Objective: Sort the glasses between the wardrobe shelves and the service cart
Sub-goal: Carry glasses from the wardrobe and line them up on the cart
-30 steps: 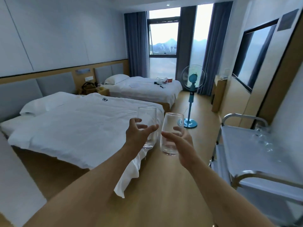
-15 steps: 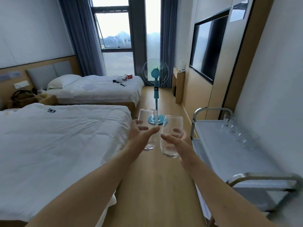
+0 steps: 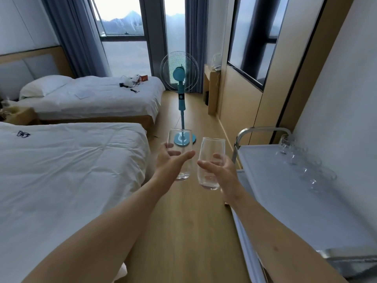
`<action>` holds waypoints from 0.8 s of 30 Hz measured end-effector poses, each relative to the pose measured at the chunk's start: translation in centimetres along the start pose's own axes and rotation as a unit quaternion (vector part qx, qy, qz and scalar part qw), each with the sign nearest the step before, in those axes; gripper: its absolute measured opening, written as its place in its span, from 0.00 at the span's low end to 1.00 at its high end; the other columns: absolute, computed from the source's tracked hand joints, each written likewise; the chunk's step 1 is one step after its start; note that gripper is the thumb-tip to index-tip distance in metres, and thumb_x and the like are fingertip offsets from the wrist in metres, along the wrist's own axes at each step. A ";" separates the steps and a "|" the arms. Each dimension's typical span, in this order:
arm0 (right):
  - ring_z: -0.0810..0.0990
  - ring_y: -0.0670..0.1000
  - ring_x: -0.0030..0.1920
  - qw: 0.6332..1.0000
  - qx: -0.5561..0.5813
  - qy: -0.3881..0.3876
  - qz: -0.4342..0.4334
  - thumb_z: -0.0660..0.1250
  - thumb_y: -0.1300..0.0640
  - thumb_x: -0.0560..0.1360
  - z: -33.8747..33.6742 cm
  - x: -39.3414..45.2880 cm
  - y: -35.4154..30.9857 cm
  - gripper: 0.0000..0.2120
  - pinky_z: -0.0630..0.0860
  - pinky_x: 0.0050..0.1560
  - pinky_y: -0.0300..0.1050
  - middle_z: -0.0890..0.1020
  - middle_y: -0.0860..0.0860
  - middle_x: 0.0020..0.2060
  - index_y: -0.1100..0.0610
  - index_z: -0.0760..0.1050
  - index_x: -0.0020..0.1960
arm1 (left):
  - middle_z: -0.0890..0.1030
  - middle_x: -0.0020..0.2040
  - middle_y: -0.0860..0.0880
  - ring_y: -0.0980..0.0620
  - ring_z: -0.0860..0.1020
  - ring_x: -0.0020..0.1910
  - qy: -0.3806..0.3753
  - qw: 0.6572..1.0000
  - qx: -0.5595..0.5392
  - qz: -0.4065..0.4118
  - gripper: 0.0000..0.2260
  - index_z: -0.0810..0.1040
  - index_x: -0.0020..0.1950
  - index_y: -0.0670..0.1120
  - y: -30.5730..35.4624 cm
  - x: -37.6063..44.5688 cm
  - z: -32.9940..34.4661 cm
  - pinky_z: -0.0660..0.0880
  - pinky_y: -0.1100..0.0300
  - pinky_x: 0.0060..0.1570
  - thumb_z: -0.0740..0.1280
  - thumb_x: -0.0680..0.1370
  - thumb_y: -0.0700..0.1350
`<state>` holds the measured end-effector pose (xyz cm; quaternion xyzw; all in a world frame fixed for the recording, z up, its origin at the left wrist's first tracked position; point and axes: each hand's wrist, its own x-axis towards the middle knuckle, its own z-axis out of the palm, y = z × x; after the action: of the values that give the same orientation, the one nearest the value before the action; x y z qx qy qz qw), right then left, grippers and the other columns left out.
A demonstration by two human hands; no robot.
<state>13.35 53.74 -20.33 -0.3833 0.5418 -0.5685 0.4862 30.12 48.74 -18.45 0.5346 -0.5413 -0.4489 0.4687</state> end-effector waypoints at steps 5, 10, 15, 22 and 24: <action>0.85 0.55 0.54 1.000 -0.003 0.006 0.012 0.84 0.44 0.56 -1.8 8.9 -0.1 0.45 0.82 0.58 0.58 0.83 0.54 0.56 0.52 0.69 0.68 | 0.80 0.54 0.48 0.51 0.82 0.51 0.002 1.000 0.002 -0.028 0.35 0.68 0.65 0.53 -0.5 8.1 3.9 0.80 0.55 0.48 0.81 0.66 0.58; 0.85 0.55 0.54 1.000 -0.014 0.015 0.021 0.84 0.42 0.53 -3.1 16.8 -0.1 0.48 0.82 0.57 0.58 0.83 0.55 0.56 0.53 0.70 0.68 | 0.80 0.55 0.49 0.50 0.81 0.52 0.003 0.999 0.012 -0.034 0.35 0.68 0.66 0.52 -1.1 15.2 7.0 0.81 0.48 0.54 0.82 0.65 0.58; 0.84 0.55 0.55 0.998 -0.018 0.036 0.042 0.84 0.43 0.56 -3.7 22.7 0.7 0.45 0.82 0.57 0.59 0.83 0.55 0.56 0.53 0.70 0.68 | 0.80 0.55 0.50 0.52 0.81 0.51 -0.015 0.998 0.019 -0.054 0.34 0.68 0.65 0.53 -2.1 21.3 8.9 0.80 0.52 0.49 0.81 0.66 0.58; 0.83 0.53 0.56 0.994 -0.045 0.091 0.051 0.82 0.42 0.56 -2.9 30.5 2.0 0.46 0.81 0.53 0.50 0.83 0.54 0.56 0.54 0.69 0.69 | 0.81 0.56 0.49 0.50 0.82 0.53 -0.058 0.996 0.007 -0.065 0.34 0.69 0.65 0.53 -5.1 31.0 11.0 0.81 0.45 0.54 0.82 0.65 0.58; 0.83 0.53 0.55 0.992 -0.044 0.108 0.052 0.82 0.42 0.56 -2.4 33.0 2.6 0.46 0.79 0.50 0.46 0.82 0.54 0.56 0.55 0.69 0.69 | 0.82 0.55 0.48 0.50 0.82 0.53 -0.077 0.995 0.013 -0.061 0.36 0.70 0.65 0.52 -6.1 34.4 11.6 0.81 0.45 0.55 0.82 0.64 0.59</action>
<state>3.74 22.56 -26.13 -0.3123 0.6349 -0.5558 0.4364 20.03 14.04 -25.31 0.5363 -0.5478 -0.5098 0.3904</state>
